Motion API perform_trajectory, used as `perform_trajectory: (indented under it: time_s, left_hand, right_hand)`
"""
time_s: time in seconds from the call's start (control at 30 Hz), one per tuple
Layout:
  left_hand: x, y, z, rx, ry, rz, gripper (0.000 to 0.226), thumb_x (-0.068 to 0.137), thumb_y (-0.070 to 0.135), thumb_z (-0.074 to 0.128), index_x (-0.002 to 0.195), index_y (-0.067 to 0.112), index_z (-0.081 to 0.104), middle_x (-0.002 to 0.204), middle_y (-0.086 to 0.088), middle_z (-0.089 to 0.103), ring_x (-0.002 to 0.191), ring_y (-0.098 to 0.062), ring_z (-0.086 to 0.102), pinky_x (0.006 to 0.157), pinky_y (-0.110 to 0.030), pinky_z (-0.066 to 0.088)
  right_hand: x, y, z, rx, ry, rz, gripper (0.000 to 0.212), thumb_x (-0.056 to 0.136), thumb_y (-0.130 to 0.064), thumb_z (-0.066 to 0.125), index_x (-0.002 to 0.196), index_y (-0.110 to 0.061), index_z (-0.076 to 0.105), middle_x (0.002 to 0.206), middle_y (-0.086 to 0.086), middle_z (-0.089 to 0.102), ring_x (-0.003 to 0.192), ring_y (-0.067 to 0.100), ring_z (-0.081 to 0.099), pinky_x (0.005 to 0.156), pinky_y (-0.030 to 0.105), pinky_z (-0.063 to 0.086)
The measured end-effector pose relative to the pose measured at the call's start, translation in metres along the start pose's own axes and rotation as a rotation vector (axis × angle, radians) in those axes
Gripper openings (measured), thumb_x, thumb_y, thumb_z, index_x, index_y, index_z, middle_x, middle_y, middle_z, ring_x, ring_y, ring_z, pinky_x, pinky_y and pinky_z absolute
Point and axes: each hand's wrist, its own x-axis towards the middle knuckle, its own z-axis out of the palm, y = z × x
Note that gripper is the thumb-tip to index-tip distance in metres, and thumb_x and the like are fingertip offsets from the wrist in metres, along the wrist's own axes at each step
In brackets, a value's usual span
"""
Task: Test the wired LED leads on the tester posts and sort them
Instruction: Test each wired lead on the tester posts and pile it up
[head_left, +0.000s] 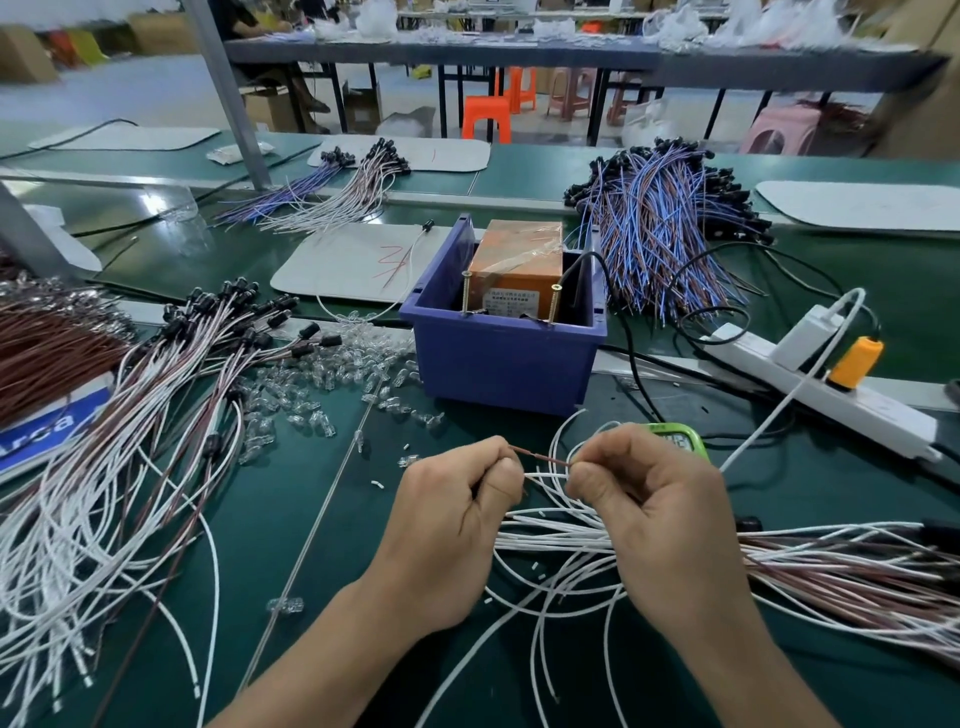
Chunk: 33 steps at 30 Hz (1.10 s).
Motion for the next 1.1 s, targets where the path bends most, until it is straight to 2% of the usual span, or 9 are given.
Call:
perform_trajectory:
  time_s: [0.1,0.2,0.3,0.43,0.53,0.6,0.77,0.93,1.1]
  left_hand:
    - [-0.001,-0.001,0.003,-0.033,0.019,-0.024,0.035,0.098,0.036,0.041,0.068,0.017,0.041,0.06,0.001,0.042,0.056,-0.007,0.036,0.051,-0.022,0.03]
    - [0.0,-0.002,0.005,-0.051,0.027,-0.056,0.037,0.095,0.039,0.04,0.066,0.016,0.041,0.056,0.006,0.04,0.055,-0.006,0.035,0.051,-0.028,0.032]
    - [0.001,-0.003,0.006,-0.032,0.035,-0.061,0.037,0.094,0.041,0.042,0.067,0.016,0.045,0.057,0.003,0.045,0.055,-0.009,0.038,0.052,-0.032,0.036]
    - [0.004,-0.004,0.003,-0.054,0.068,-0.049,0.017,0.095,0.034,0.061,0.08,0.028,0.069,0.067,0.012,0.065,0.061,-0.005,0.057,0.058,-0.018,0.045]
    - [0.004,-0.005,0.003,-0.059,0.087,-0.055,0.007,0.09,0.031,0.067,0.086,0.031,0.072,0.069,0.012,0.069,0.062,-0.011,0.064,0.061,-0.025,0.051]
    - [0.004,-0.004,0.004,-0.073,0.089,-0.064,0.007,0.088,0.027,0.069,0.085,0.032,0.074,0.068,0.013,0.07,0.061,-0.01,0.066,0.061,-0.023,0.053]
    - [0.003,-0.003,0.004,-0.139,0.08,-0.092,0.017,0.08,0.018,0.073,0.082,0.034,0.077,0.065,0.012,0.072,0.056,-0.005,0.066,0.057,-0.017,0.051]
    - [0.004,-0.005,0.008,-0.145,0.112,-0.125,0.014,0.071,0.016,0.071,0.075,0.029,0.076,0.058,0.011,0.068,0.05,0.002,0.055,0.052,-0.012,0.043]
    - [0.005,-0.007,0.009,-0.141,0.127,-0.14,0.015,0.069,0.016,0.067,0.073,0.028,0.074,0.056,0.01,0.065,0.048,0.002,0.052,0.05,-0.013,0.041]
  right_hand:
    - [0.0,0.001,0.001,0.005,-0.001,-0.008,0.027,0.089,-0.003,0.075,0.083,-0.029,0.068,0.076,-0.006,0.071,0.072,0.016,0.069,0.067,0.019,0.054]
    - [0.0,0.002,0.002,0.012,0.006,-0.013,0.028,0.089,-0.002,0.075,0.082,-0.028,0.068,0.075,-0.006,0.071,0.072,0.016,0.069,0.066,0.019,0.054]
    - [0.001,0.002,0.002,0.01,0.011,-0.011,0.028,0.089,-0.001,0.074,0.082,-0.028,0.068,0.076,-0.005,0.071,0.072,0.016,0.069,0.066,0.02,0.054]
    - [0.003,0.004,0.0,0.013,0.032,0.004,0.027,0.09,-0.002,0.073,0.082,-0.026,0.068,0.074,-0.004,0.071,0.07,0.017,0.068,0.067,0.032,0.057]
    - [0.004,0.006,0.0,0.012,0.035,0.024,0.026,0.091,-0.004,0.072,0.082,-0.027,0.068,0.073,-0.004,0.071,0.07,0.019,0.069,0.07,0.04,0.056]
    - [0.004,0.008,0.001,0.013,0.035,0.036,0.025,0.092,-0.005,0.072,0.083,-0.027,0.068,0.073,-0.004,0.071,0.07,0.019,0.069,0.07,0.041,0.056]
    - [0.005,0.011,0.002,0.026,0.029,0.044,0.028,0.091,-0.002,0.072,0.081,-0.028,0.068,0.073,-0.005,0.072,0.07,0.017,0.07,0.07,0.038,0.058]
    - [0.005,0.011,0.004,-0.003,0.01,0.015,0.029,0.089,0.0,0.074,0.078,-0.026,0.068,0.072,-0.006,0.07,0.069,0.016,0.068,0.065,0.025,0.055]
    - [0.003,0.011,0.006,-0.022,-0.007,0.032,0.026,0.089,-0.002,0.074,0.079,-0.026,0.068,0.073,-0.007,0.071,0.07,0.015,0.069,0.068,0.031,0.056]
